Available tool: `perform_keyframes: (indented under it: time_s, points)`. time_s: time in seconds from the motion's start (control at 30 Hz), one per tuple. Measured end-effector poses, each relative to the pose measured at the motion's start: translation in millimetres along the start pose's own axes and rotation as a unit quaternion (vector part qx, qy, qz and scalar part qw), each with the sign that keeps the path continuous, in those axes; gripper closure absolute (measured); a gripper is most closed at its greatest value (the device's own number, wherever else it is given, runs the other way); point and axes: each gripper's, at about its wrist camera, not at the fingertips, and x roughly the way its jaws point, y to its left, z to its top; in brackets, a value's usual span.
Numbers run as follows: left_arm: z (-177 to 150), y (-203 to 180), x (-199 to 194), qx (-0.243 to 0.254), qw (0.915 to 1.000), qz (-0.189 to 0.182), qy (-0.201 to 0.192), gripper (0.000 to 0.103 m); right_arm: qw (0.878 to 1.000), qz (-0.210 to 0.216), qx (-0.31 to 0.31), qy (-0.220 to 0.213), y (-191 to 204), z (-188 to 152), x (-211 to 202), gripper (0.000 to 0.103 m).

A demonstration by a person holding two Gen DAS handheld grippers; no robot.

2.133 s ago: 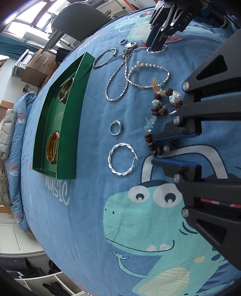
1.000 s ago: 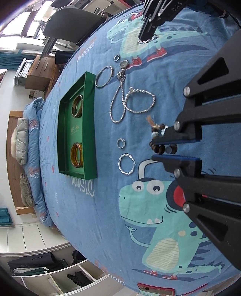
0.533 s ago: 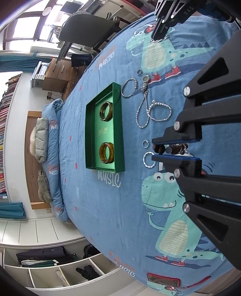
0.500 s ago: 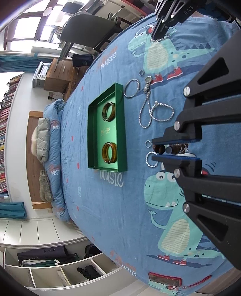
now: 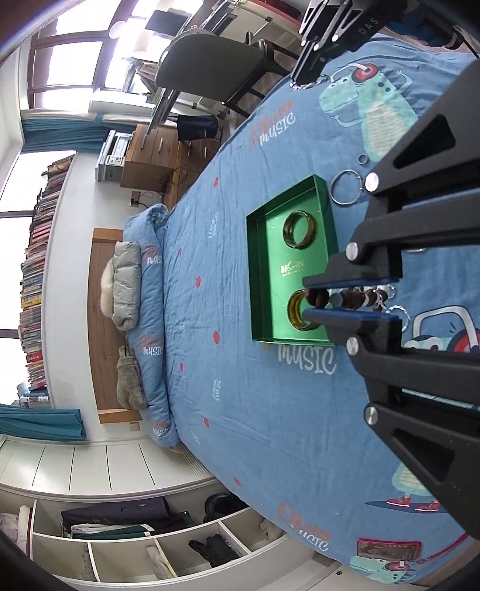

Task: Organize jewelry
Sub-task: 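Carry the beaded bracelet into the tray with the left tool while the right tool drops the hoop there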

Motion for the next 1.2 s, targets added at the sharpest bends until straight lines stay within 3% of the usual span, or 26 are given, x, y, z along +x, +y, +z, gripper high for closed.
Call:
perform_keyframes:
  time_s: [0.2,0.37,0.6,0.77,1.03,1.2]
  points:
    - [47.7,-0.9,57.1,0.002,1.0000,0.008,0.005,0.094,1.000,-0.002,0.001,-0.005,-10.8,47.7,47.2,0.098]
    - [70.1,-1.8,134.9,0.006,0.9993,0.018,0.032,0.094,1.000,0.000,-0.006,0.013,-18.7,69.8,112.4,0.098]
    - [67.4,-1.0,243.9,0.009,0.9964,0.033,0.077,0.094,0.995,0.014,-0.020,0.093,-25.3,39.5,225.9,0.098]
    - [52.5,5.1,300.8,0.001,0.9927,0.048,0.111,0.094,0.989,0.018,-0.031,0.141,-28.0,15.9,280.3,0.098]
    - [26.5,22.2,355.6,-0.012,0.9829,0.071,0.169,0.094,0.981,0.018,-0.053,0.188,-31.2,-6.7,311.6,0.098]
    - [14.2,28.4,369.9,-0.027,0.9773,0.066,0.200,0.093,0.979,0.018,-0.058,0.192,-31.9,-7.8,312.6,0.098]
